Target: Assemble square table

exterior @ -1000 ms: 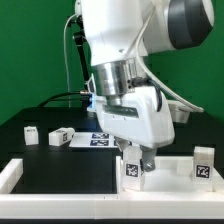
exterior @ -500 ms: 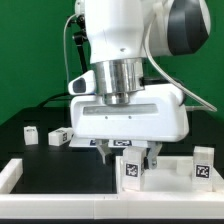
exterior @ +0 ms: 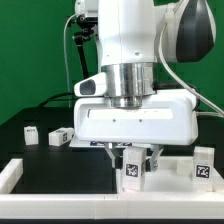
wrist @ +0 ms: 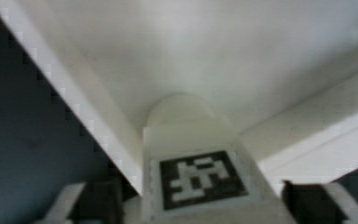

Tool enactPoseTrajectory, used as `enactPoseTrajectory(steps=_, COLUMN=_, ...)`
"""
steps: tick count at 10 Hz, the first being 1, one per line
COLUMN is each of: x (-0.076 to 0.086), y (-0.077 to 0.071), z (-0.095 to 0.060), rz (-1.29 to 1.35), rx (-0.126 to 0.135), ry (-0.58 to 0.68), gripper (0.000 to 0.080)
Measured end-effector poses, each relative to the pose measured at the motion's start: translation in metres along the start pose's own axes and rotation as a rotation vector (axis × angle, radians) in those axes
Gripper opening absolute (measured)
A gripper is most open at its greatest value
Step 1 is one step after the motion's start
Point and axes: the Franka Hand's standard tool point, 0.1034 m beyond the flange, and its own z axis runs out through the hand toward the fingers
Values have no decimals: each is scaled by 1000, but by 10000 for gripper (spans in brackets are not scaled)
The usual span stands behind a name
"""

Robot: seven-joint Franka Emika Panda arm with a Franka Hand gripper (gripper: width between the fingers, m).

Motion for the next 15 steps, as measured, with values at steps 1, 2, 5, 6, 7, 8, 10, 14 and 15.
enactPoseTrajectory(steps=1, x=1, y=2, z=0, rz=66, rx=-2, ry=0, gripper=277)
enactPoseTrajectory(steps=2, x=0, y=2, z=0, rz=141, rx=-3, ry=0, gripper=277)
enactPoseTrajectory(steps=5, x=-2, y=0, z=0, rz=548, rx=-20, ry=-27, gripper=277)
enactPoseTrajectory(steps=6, x=1, y=-1, z=2, rz=773, rx=-18, ry=-57, gripper=273)
enactPoseTrajectory(steps=7, x=1, y=-2, z=3, rz=907, rx=3, ry=-75, gripper=273)
enactPoseTrajectory(steps=8, x=1, y=-3, z=3, rz=1099, rx=21, ry=-94, gripper=273)
enactPoseTrajectory(steps=10, x=3, y=-1, z=3, rz=1221, rx=29, ry=-114, gripper=273)
enactPoseTrajectory(steps=14, x=3, y=-2, z=-1, rz=727, rx=58, ry=-97, gripper=527)
enactPoseTrajectory(steps=15, x=4, y=-2, z=-5, rz=553, rx=68, ry=-107, gripper=625)
